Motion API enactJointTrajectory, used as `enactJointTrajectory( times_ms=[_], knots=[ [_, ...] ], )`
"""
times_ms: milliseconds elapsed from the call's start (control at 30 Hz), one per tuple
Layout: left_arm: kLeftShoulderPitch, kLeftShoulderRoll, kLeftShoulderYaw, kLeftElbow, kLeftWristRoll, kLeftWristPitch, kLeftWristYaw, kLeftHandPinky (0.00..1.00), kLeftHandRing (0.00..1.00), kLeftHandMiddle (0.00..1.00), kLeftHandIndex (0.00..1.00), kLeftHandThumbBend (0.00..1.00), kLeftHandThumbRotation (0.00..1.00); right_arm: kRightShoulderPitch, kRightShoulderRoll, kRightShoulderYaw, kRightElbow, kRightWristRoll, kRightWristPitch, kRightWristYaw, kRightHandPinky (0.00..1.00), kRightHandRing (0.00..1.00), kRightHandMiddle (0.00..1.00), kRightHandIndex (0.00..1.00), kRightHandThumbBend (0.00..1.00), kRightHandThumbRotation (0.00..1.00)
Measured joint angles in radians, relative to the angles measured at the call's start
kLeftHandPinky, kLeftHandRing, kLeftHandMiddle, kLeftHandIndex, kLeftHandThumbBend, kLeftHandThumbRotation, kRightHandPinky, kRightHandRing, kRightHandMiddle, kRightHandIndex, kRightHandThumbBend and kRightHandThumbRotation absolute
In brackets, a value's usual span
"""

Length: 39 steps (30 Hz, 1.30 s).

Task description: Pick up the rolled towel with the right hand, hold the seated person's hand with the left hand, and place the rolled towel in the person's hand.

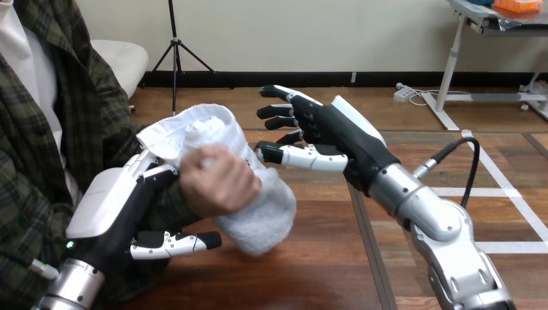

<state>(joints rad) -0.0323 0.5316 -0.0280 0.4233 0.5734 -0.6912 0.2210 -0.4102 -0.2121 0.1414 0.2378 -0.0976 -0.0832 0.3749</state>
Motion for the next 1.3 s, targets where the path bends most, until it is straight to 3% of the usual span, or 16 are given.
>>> enactJointTrajectory(
  times_ms=[500, 933, 1300],
  knots=[
    [0.028, 0.0, -0.012, 0.0, 0.008, -0.004, 0.0, 0.99, 1.0, 1.0, 1.0, 1.0, 0.76, 0.085, -0.034, -0.004, -0.081, 0.034, 0.023, 0.006, 0.7, 0.83, 0.84, 0.93, 1.0, 0.58],
    [0.042, 0.0, -0.022, 0.013, 0.008, -0.018, 0.0, 1.0, 1.0, 1.0, 1.0, 1.0, 0.83, 0.166, -0.054, -0.033, -0.179, 0.058, 0.078, 0.006, 0.71, 0.84, 0.85, 0.94, 1.0, 0.59],
    [0.045, 0.001, -0.027, 0.021, 0.008, -0.022, 0.003, 1.0, 1.0, 1.0, 1.0, 1.0, 0.88, 0.219, -0.074, -0.066, -0.231, 0.063, 0.079, 0.006, 0.71, 0.83, 0.84, 0.93, 1.0, 0.62]
  ],
)
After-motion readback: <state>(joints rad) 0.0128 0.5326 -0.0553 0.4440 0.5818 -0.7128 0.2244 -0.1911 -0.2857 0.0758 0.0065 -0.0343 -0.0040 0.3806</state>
